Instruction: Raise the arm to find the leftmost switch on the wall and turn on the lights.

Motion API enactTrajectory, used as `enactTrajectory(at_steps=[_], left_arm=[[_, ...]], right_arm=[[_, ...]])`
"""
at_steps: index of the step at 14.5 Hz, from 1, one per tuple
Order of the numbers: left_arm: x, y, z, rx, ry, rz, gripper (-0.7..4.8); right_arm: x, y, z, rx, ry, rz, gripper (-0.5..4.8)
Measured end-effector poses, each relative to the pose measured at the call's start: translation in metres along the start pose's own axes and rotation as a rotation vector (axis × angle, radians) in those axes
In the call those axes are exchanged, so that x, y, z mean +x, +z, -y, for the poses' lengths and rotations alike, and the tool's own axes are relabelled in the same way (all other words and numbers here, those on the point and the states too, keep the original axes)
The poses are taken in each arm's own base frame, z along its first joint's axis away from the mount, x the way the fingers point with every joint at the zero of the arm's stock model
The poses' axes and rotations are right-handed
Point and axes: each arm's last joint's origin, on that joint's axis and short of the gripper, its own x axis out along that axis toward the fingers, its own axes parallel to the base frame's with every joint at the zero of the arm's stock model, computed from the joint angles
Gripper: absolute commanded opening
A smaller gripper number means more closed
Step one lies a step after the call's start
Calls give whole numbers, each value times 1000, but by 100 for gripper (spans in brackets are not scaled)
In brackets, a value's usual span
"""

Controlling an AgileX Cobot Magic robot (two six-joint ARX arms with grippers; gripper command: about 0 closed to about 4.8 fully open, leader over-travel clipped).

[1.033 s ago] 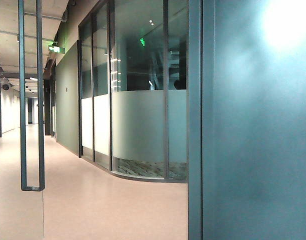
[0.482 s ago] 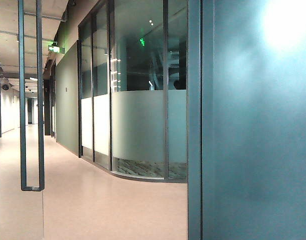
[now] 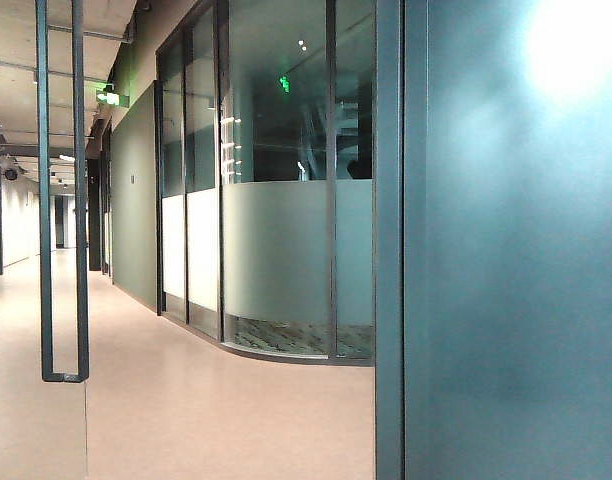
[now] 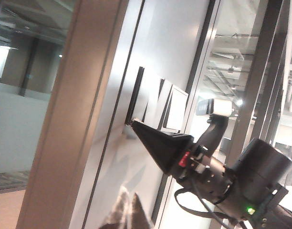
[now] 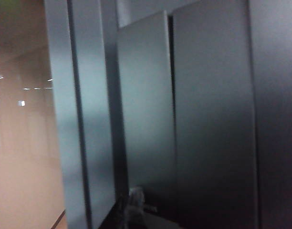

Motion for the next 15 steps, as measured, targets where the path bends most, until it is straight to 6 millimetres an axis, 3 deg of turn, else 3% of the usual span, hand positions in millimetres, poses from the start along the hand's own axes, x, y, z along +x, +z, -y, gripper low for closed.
enactTrajectory(at_steps=[7,12,15], left_arm=[[0,0,0,1,0,1,-5],[-4,4,3,32,7,6,-5],[-28,20,16,203,231,-5,-5]], right_arm=[[1,0,0,-3,-33,18,-1],[-38,40,-14,1,-56,29,-1],[-68,61,-25,-1,-68,1,-1]])
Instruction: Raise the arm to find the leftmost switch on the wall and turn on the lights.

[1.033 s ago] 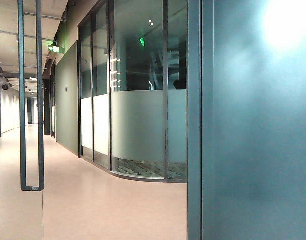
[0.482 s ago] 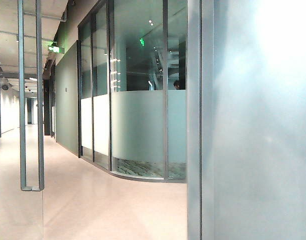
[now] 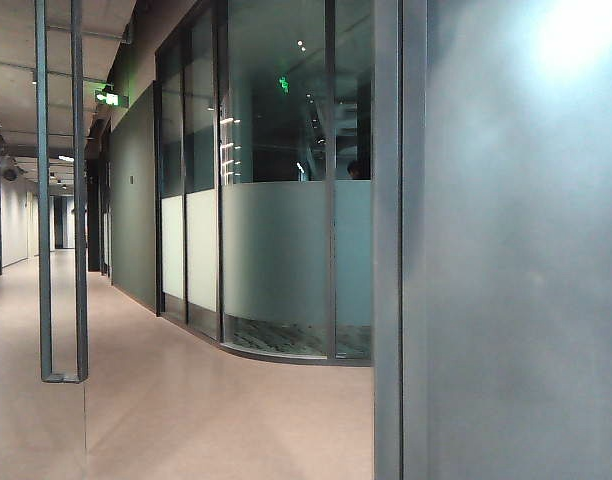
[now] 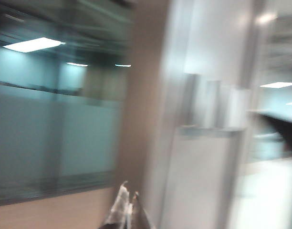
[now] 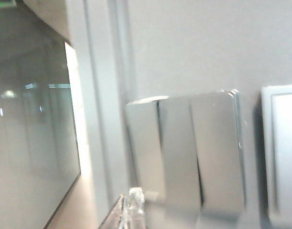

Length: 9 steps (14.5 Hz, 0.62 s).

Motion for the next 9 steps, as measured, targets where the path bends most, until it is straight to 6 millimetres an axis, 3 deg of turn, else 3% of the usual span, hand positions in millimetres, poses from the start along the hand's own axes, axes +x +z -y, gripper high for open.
enactTrajectory(at_steps=[4,7,9], left_arm=[[-43,15,8,135,153,-47,-5],[-77,12,14,149,210,-52,-5],[-103,-5,15,165,238,-80,-5]], right_arm=[[-34,13,-8,-11,-9,-48,-1],[-56,0,-9,-5,-17,-103,-1],[-72,-22,-8,3,-32,-157,-1]])
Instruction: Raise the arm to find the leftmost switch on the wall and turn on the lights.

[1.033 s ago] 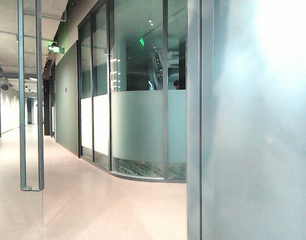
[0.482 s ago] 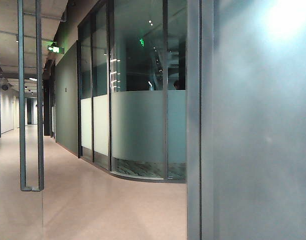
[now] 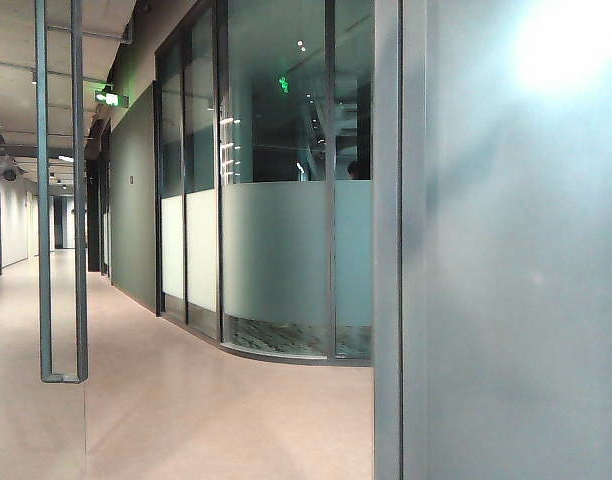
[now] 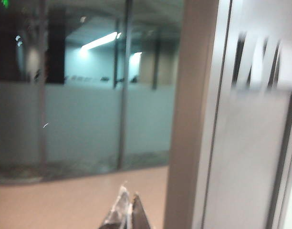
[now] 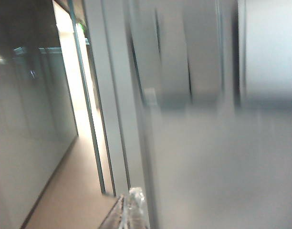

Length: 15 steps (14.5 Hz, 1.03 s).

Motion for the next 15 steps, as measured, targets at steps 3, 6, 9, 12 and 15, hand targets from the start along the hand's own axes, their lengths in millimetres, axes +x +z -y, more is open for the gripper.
enactTrajectory(at_steps=[3,6,9,12,15], left_arm=[[-49,-37,-5,33,112,-12,-5],[-98,-88,-10,53,209,-58,-5],[-132,-120,-11,33,216,-82,-5],[-134,-124,-12,33,223,-110,-5],[-135,-130,-12,40,223,-174,-5]], right_arm=[[-22,-52,6,13,-40,-87,-1],[-52,-104,10,22,-66,-158,-1],[-73,-154,14,35,-84,-256,-1],[-81,-176,17,42,-95,-313,-1],[-84,-184,17,52,-106,-392,-1]])
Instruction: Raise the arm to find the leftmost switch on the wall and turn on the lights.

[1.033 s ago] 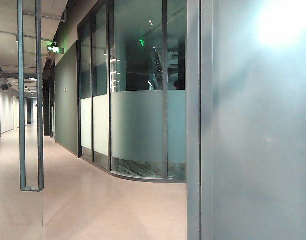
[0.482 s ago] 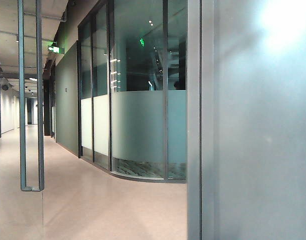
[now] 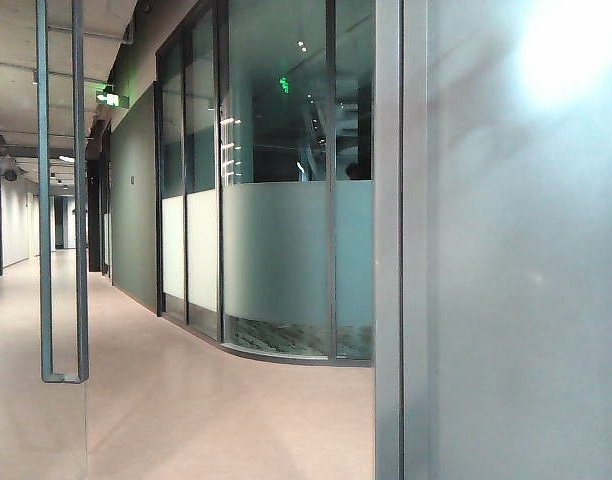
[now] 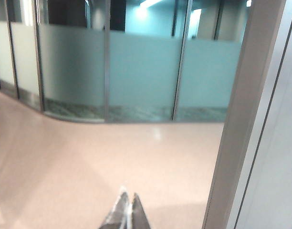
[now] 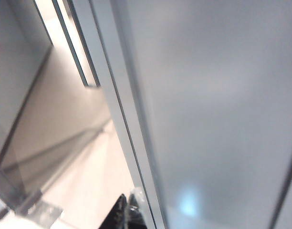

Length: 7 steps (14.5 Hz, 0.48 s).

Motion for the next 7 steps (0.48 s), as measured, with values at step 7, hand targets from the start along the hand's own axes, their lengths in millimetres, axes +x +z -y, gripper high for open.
enactTrajectory(at_steps=[7], left_arm=[[0,-2,0,4,0,-17,-5]], right_arm=[[0,-4,1,5,-7,-42,-1]])
